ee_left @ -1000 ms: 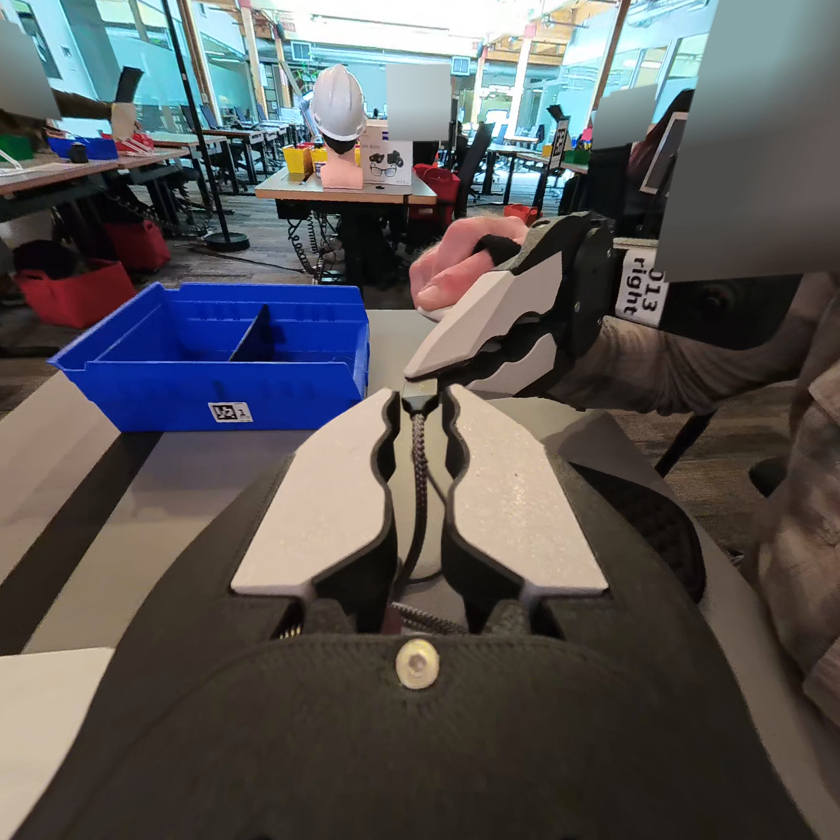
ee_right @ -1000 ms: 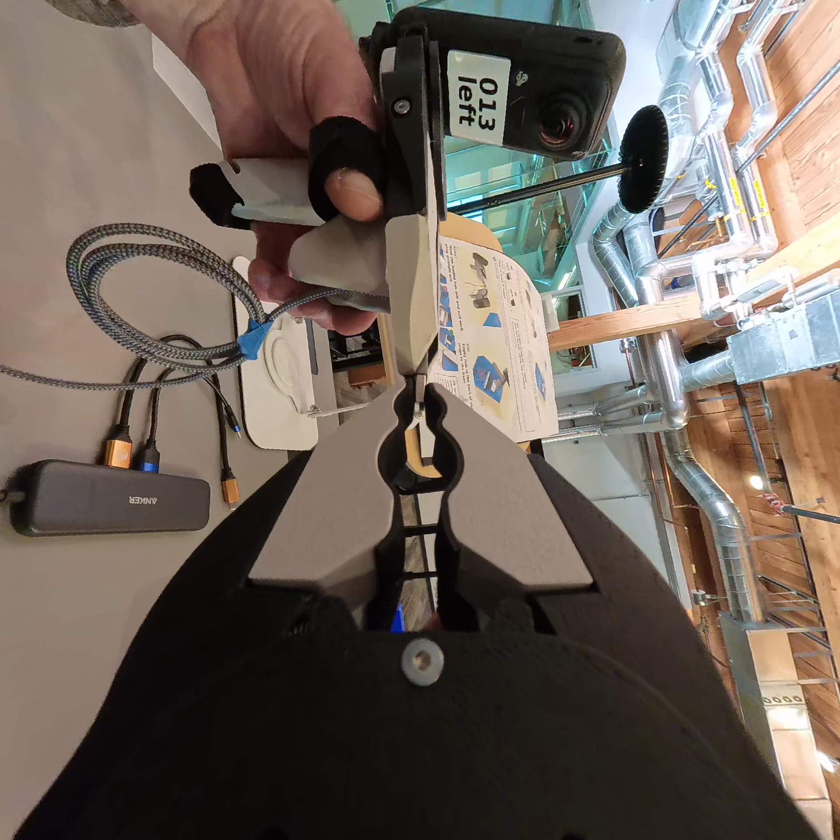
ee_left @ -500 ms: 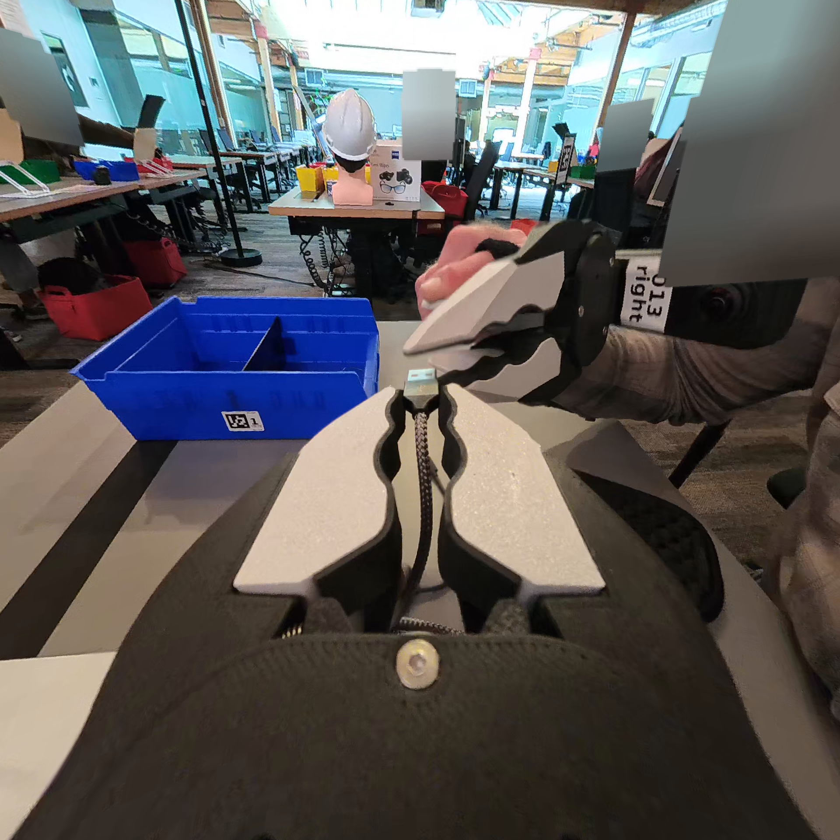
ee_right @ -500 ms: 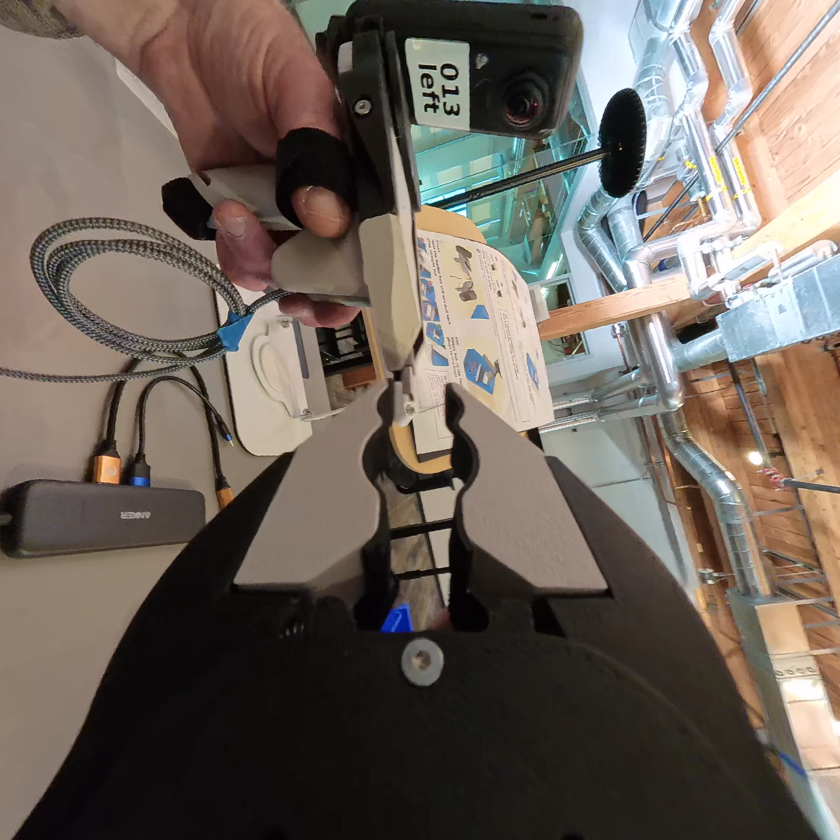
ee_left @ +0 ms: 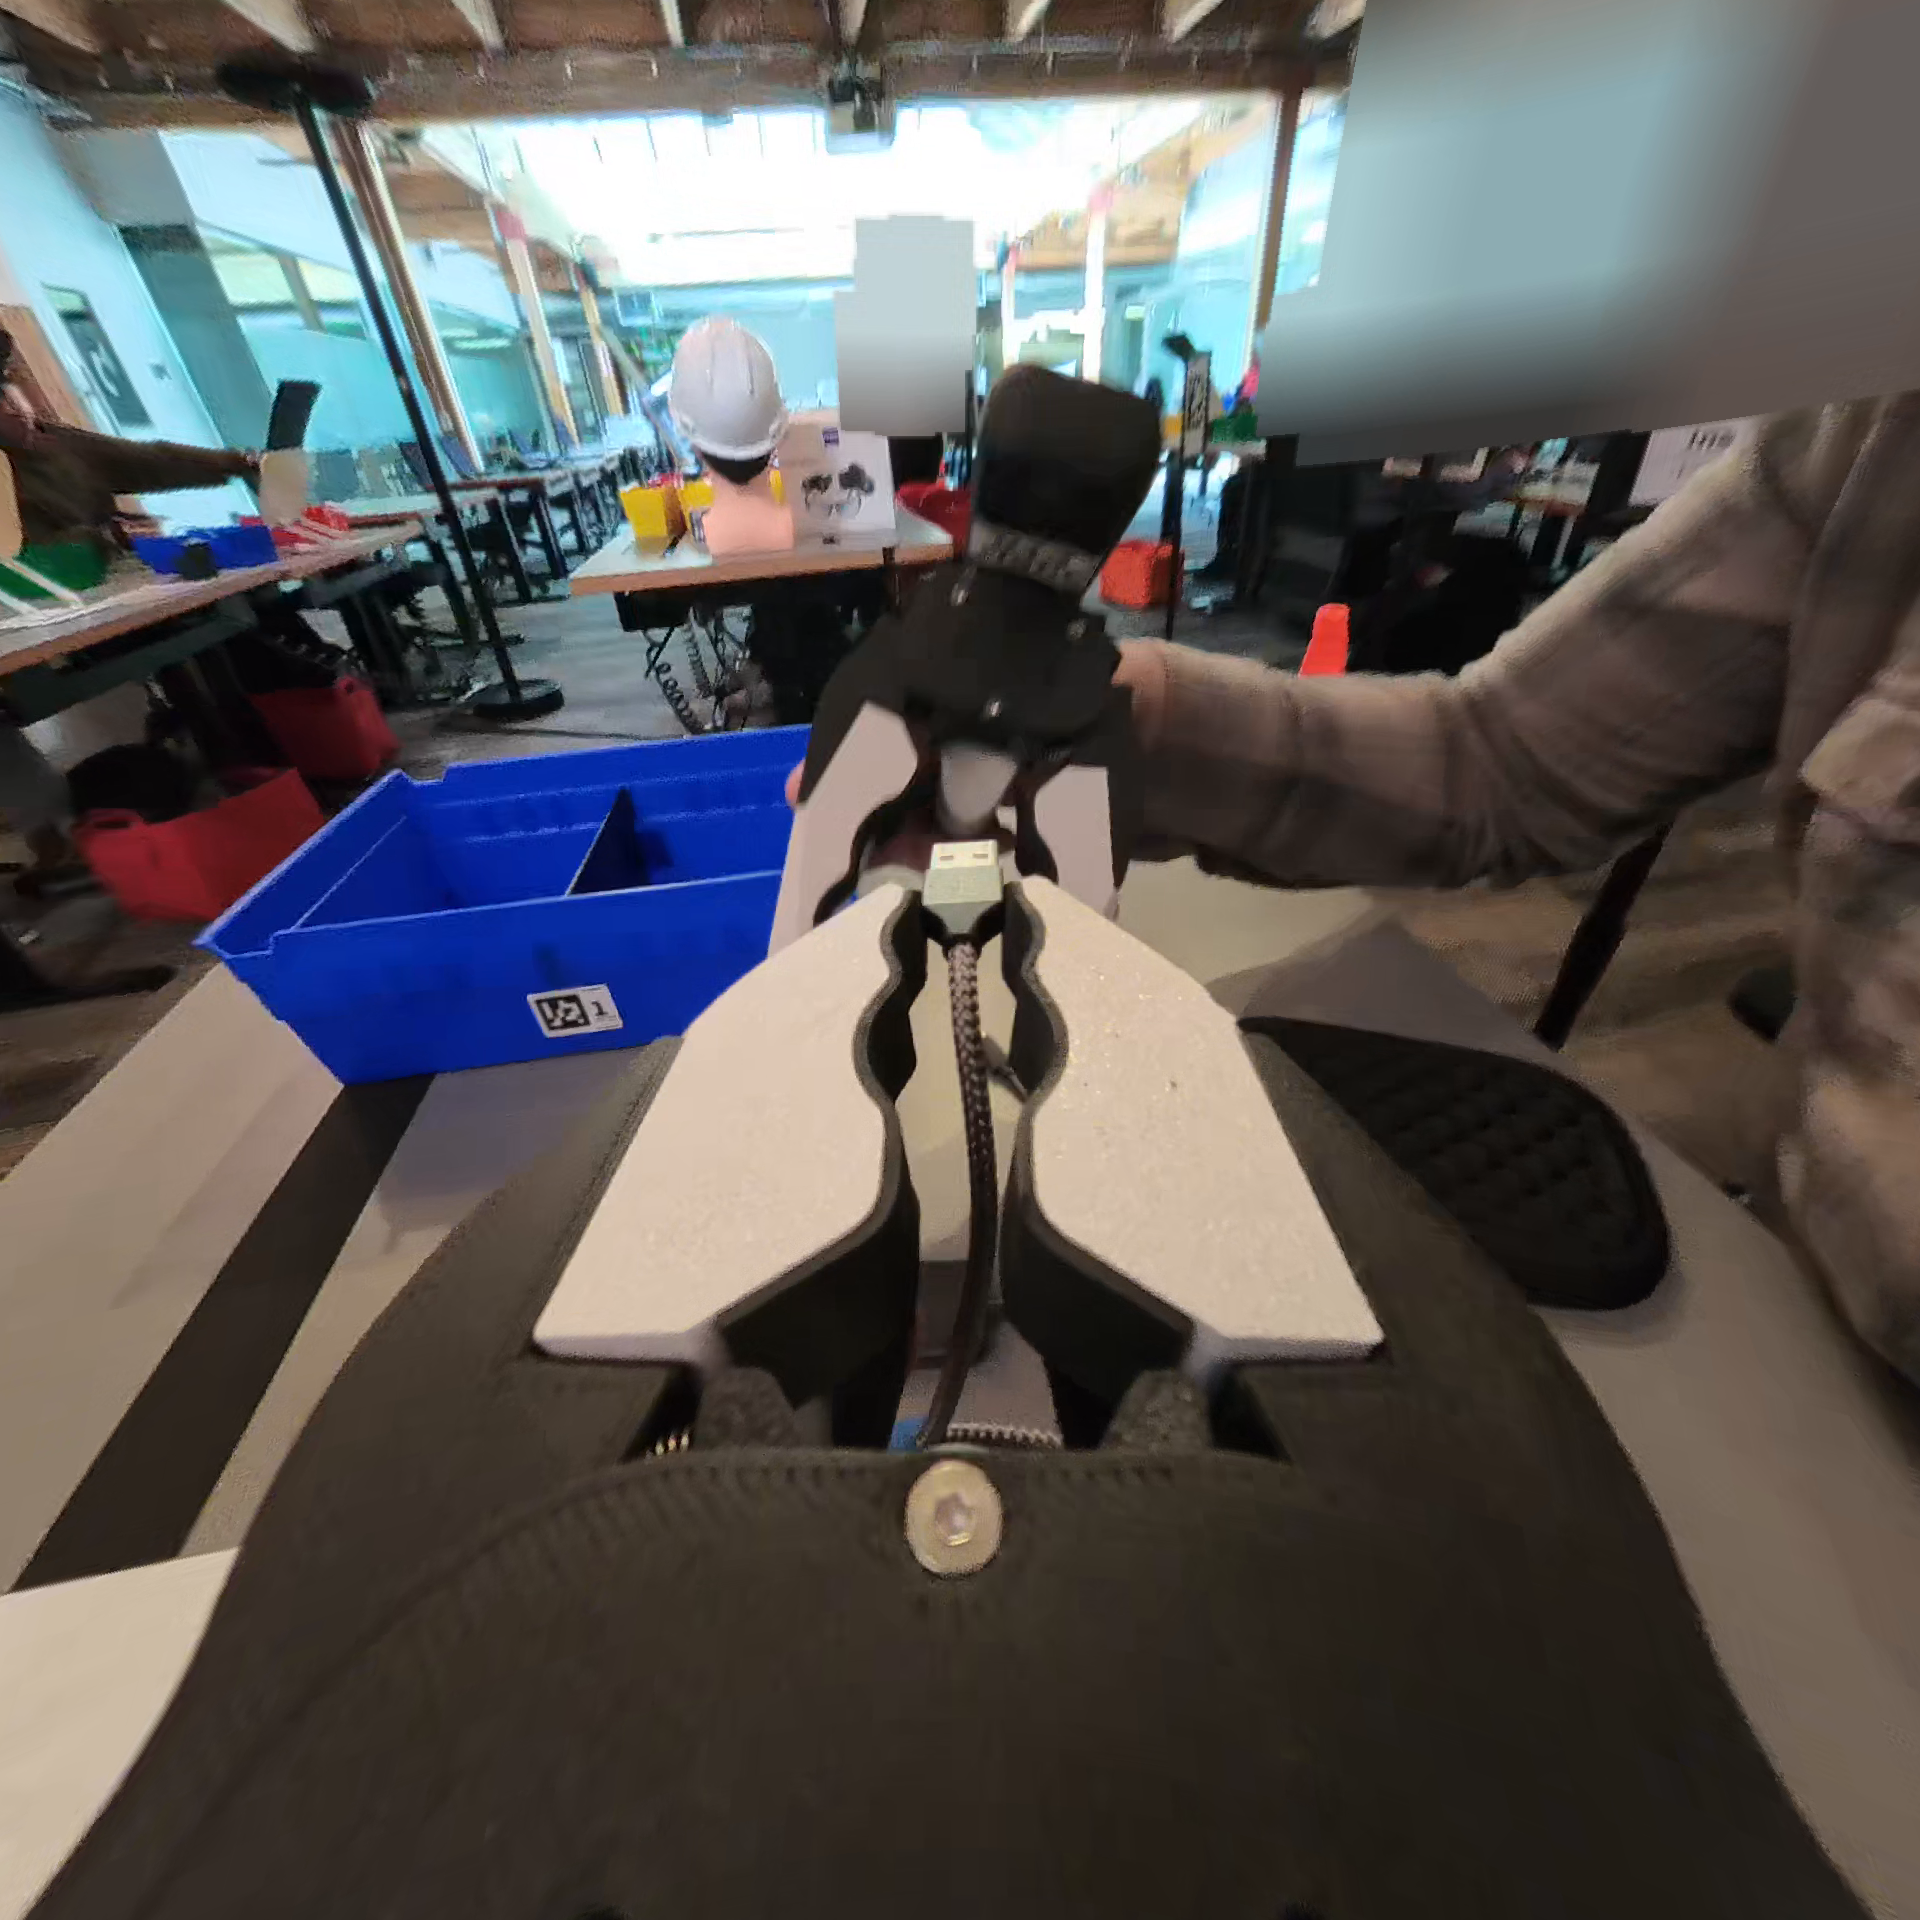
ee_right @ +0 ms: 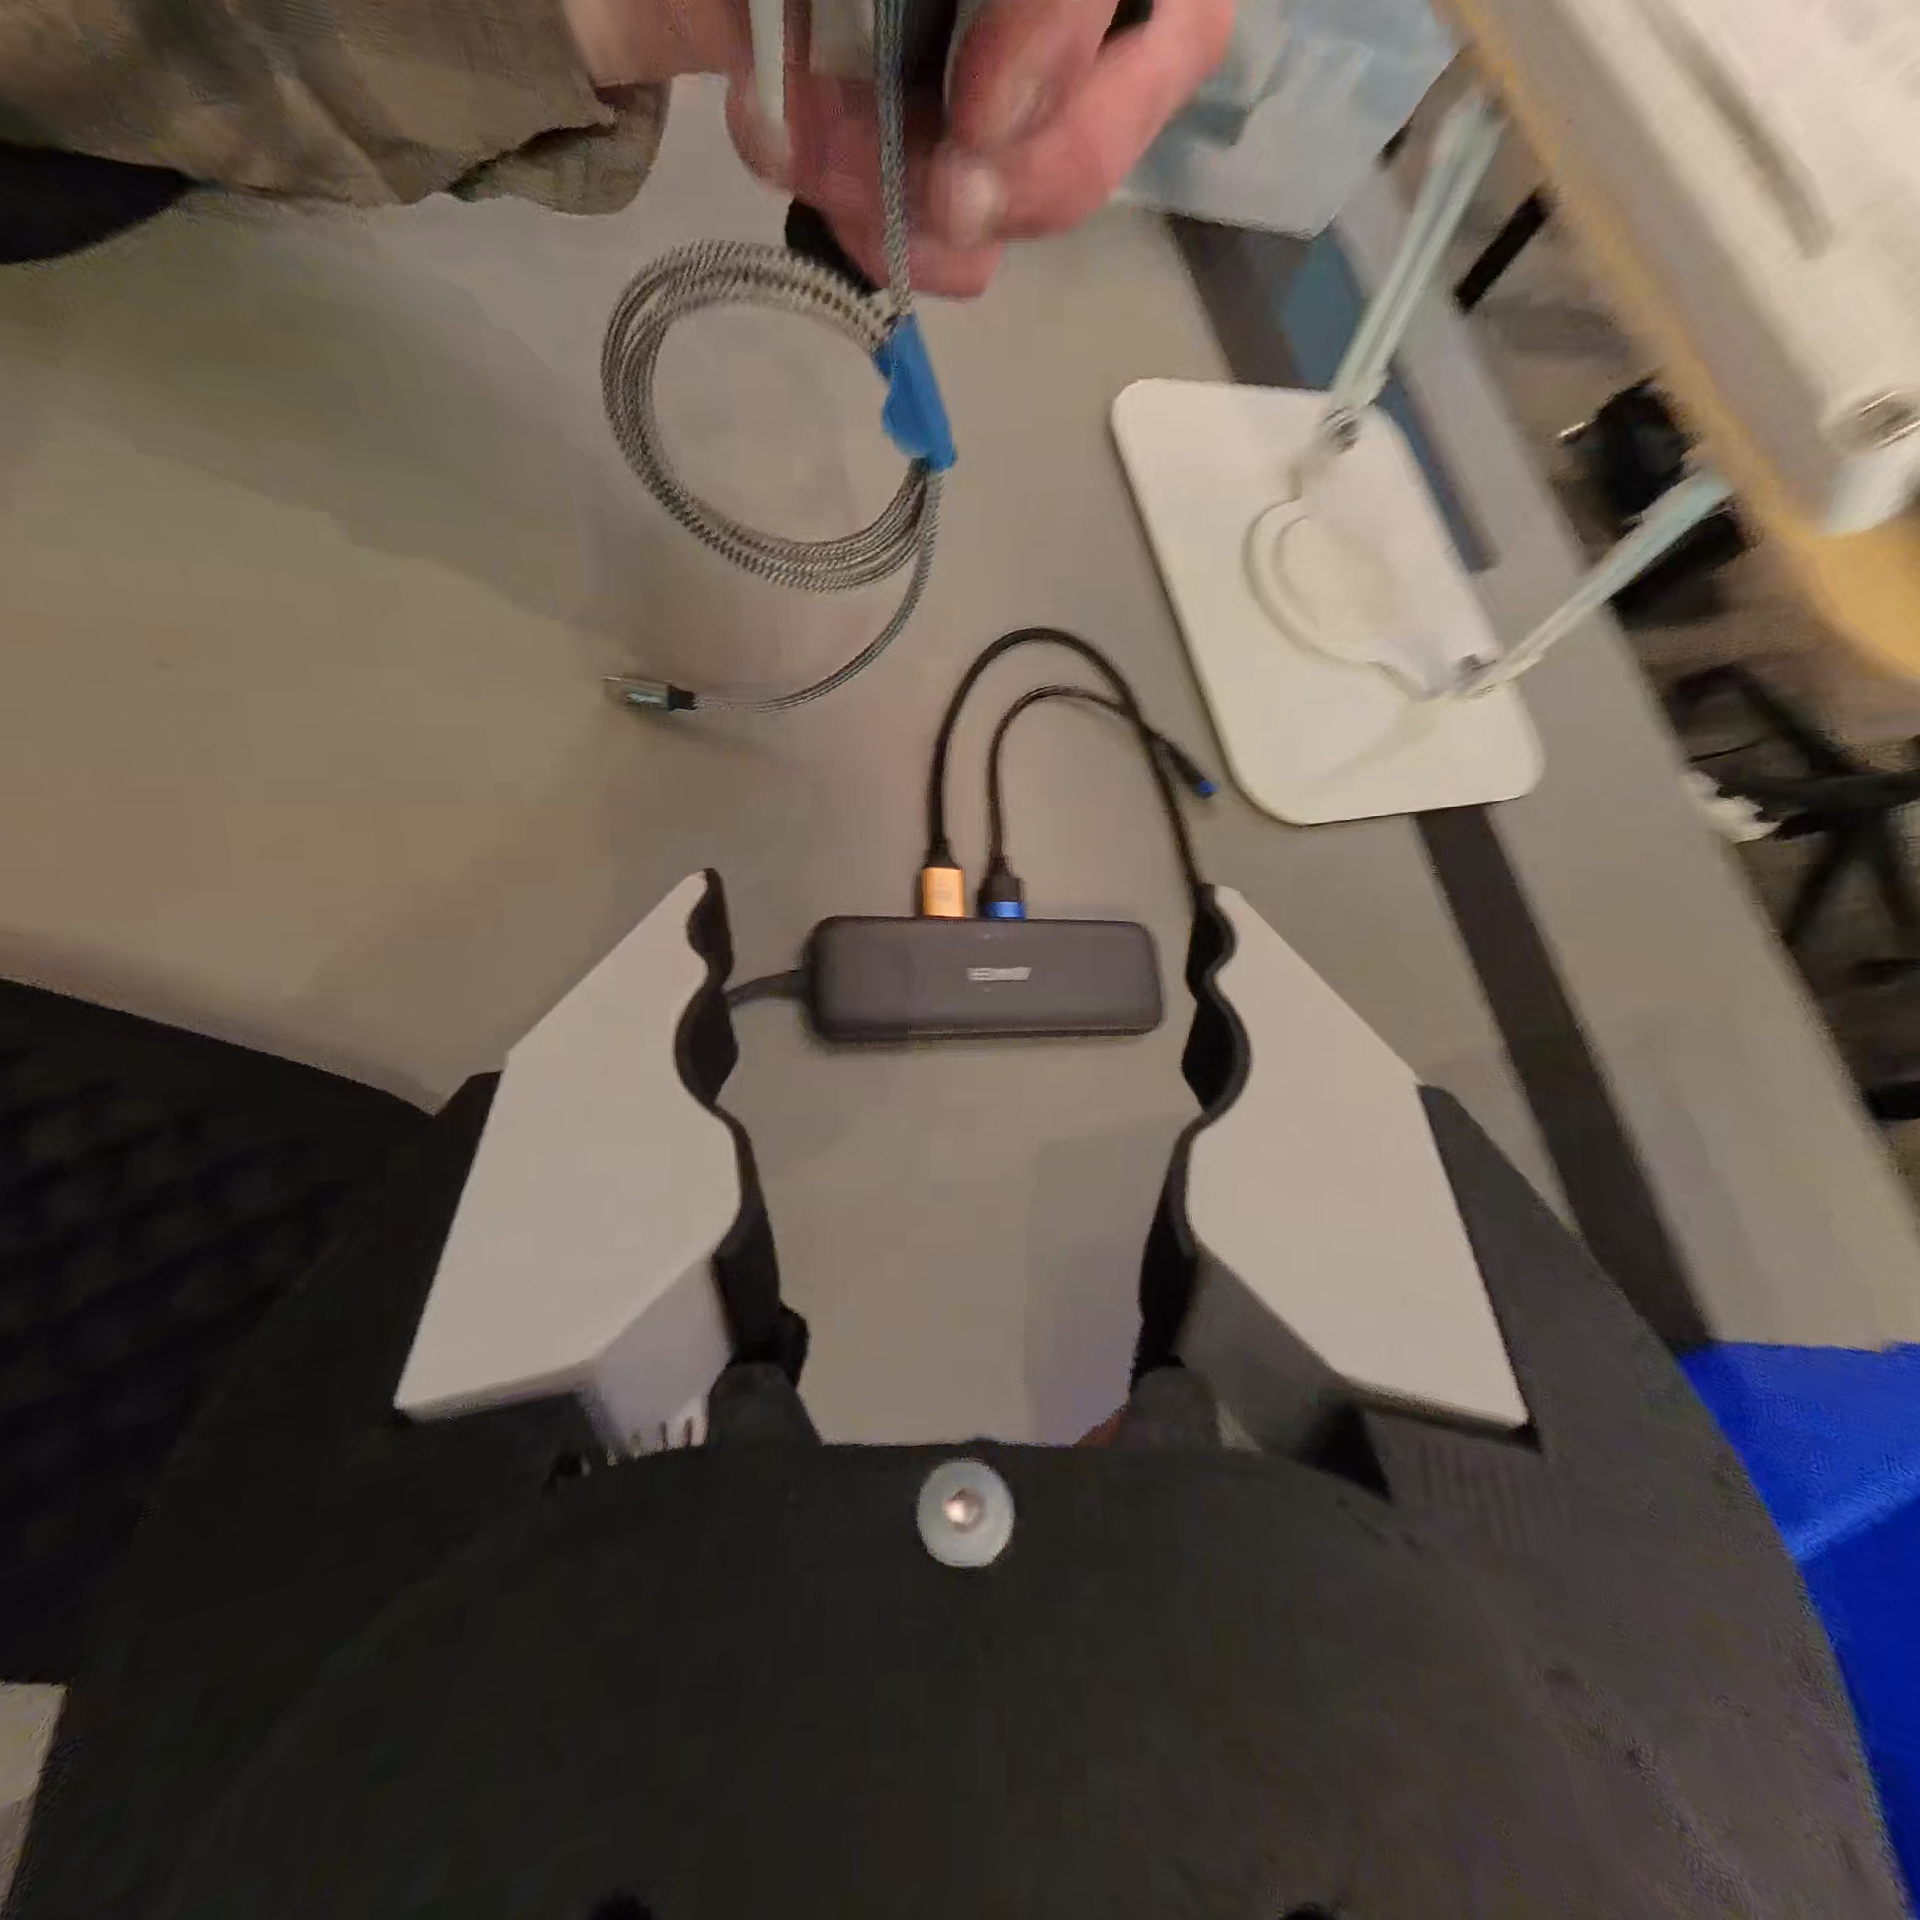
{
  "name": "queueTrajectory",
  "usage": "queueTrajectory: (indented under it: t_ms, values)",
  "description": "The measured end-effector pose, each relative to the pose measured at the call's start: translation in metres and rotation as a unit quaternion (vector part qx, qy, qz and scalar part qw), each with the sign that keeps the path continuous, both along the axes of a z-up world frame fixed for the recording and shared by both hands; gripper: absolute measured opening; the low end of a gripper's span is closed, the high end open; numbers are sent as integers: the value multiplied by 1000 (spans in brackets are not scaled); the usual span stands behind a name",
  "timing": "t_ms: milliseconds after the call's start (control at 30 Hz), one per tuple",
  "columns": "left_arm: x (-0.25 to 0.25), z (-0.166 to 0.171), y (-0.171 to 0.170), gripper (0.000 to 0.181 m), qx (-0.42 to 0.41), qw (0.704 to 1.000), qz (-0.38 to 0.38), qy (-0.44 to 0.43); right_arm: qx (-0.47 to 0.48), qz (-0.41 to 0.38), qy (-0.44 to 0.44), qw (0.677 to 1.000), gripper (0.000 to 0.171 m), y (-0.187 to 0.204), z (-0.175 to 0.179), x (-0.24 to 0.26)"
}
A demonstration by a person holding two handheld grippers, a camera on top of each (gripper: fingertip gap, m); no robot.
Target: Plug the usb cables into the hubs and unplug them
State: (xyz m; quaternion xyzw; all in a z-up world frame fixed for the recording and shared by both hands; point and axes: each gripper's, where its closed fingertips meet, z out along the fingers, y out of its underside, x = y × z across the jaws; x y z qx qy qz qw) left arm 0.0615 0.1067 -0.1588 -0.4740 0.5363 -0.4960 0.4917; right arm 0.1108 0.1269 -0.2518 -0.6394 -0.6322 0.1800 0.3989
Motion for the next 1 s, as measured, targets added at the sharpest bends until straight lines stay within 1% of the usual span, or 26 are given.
queueTrajectory:
  t_ms: [67,133,233,300,433,600,733,800,1000]
  values:
    - [-4,1,1,14,-10,1000,-7,-8,-40,3,-4,999,96,2,-14,-5]
    - [-8,0,1,14,-11,1000,-15,-12,-67,6,-32,997,112,4,-35,-4]
    - [-10,-4,1,14,-6,1000,-17,0,-83,-4,-75,994,121,18,-67,1]
    - [-10,-6,2,14,-2,1000,-12,7,-110,-5,-89,990,123,24,-87,3]
    - [-12,-6,3,14,1,1000,-10,9,-127,-1,-142,982,133,31,-115,8]
    - [-15,-8,6,14,3,1000,-5,17,-137,-12,-179,974,141,44,-126,5]
    - [-16,-8,6,14,6,1000,-5,19,-157,4,-201,967,140,44,-130,-1]
    - [-16,-9,5,14,9,1000,-5,24,-157,10,-215,964,137,46,-129,0]
    - [-17,-8,4,14,14,1000,-4,27,-156,17,-237,959,139,44,-130,-4]
